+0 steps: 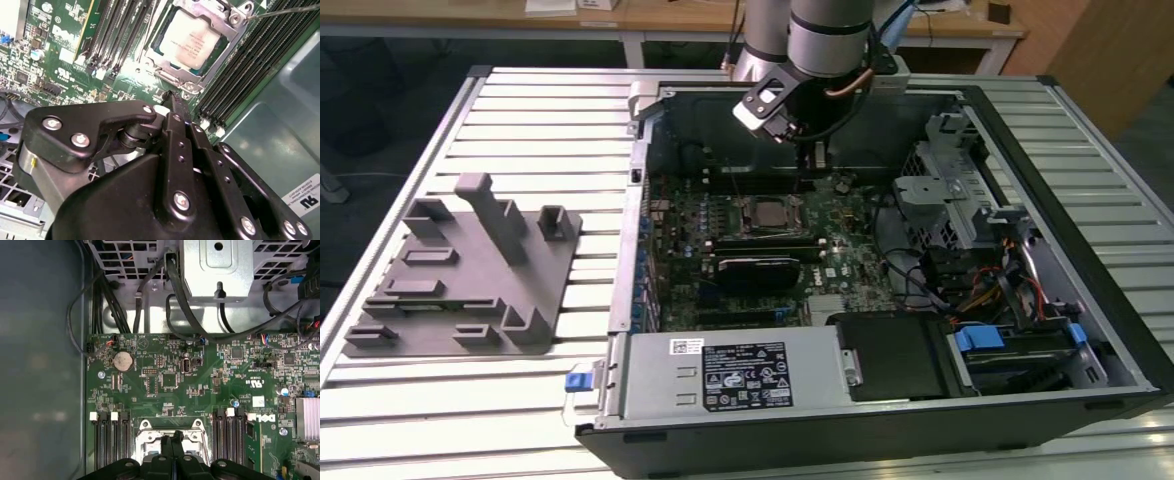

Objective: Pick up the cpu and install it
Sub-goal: 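Close the cpu cover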

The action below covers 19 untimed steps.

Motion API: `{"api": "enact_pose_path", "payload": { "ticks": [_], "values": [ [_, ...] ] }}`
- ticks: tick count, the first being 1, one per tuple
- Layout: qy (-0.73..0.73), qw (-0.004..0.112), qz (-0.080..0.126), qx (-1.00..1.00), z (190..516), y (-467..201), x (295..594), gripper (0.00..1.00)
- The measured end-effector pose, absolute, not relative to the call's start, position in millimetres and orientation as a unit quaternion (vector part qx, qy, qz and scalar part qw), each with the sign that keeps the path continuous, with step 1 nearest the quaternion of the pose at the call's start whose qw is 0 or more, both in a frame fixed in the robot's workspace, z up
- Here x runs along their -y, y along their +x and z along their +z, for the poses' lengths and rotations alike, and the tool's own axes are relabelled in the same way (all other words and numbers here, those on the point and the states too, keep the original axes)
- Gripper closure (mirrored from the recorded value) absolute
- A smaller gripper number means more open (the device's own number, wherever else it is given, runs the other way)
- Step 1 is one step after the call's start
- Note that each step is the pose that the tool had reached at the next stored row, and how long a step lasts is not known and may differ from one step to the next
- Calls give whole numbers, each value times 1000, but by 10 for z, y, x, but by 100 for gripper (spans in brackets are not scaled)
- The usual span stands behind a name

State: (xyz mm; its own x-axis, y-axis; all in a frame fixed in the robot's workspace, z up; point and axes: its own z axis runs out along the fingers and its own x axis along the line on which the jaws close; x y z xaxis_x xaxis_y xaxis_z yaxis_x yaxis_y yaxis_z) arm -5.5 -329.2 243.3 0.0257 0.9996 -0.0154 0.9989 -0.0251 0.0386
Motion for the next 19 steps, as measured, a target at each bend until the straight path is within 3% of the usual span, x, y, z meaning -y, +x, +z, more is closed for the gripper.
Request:
{"api": "enact_pose_path", "payload": {
  "ticks": [19],
  "values": [
    [716, 19, 7, -698, 2428, -108, 3292, 89]
  ]
}}
